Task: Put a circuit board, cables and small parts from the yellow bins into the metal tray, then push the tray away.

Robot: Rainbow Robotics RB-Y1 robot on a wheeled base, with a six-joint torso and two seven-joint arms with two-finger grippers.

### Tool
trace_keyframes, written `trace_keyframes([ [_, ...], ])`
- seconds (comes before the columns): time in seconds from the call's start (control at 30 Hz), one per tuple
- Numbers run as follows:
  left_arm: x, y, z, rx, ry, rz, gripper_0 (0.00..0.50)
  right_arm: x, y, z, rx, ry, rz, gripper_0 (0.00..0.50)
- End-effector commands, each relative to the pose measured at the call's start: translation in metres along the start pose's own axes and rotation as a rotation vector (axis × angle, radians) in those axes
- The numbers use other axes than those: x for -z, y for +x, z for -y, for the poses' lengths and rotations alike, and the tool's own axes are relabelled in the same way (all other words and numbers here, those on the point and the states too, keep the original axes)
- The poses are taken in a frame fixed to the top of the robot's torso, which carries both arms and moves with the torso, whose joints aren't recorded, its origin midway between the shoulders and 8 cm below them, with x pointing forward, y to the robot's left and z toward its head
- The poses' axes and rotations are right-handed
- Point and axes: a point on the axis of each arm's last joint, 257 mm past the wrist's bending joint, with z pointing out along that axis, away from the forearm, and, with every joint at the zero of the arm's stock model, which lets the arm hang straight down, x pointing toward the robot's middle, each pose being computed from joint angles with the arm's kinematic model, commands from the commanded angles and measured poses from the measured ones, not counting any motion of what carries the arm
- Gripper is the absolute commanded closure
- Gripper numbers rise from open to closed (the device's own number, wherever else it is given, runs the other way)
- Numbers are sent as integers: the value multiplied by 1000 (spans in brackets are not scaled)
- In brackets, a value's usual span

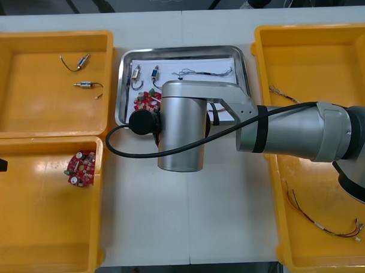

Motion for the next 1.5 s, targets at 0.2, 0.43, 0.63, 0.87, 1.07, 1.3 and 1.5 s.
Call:
trace_keyframes([
  [0.2, 13, -1, -14, -104, -48, 13, 0, -3, -25, 39, 68, 85, 43, 500],
  [0.43, 13, -1, -14, -104, -48, 13, 0, -15, -25, 56, 56, 116, 48, 500],
  [0.63, 13, -1, -14, -104, -48, 13, 0, -24, -22, 69, 41, 134, 50, 500],
  [0.87, 13, -1, -14, -104, -48, 13, 0, -32, -24, 86, 32, 157, 70, 500],
  [1.07, 13, -1, -14, -104, -48, 13, 0, -37, -25, 100, 6, 171, 66, 500],
  [1.3, 13, -1, -14, -104, -48, 13, 0, -38, -22, 111, -23, 188, 61, 500],
  [1.5, 13, -1, -14, -104, -48, 13, 0, -41, -15, 114, -35, 189, 46, 500],
])
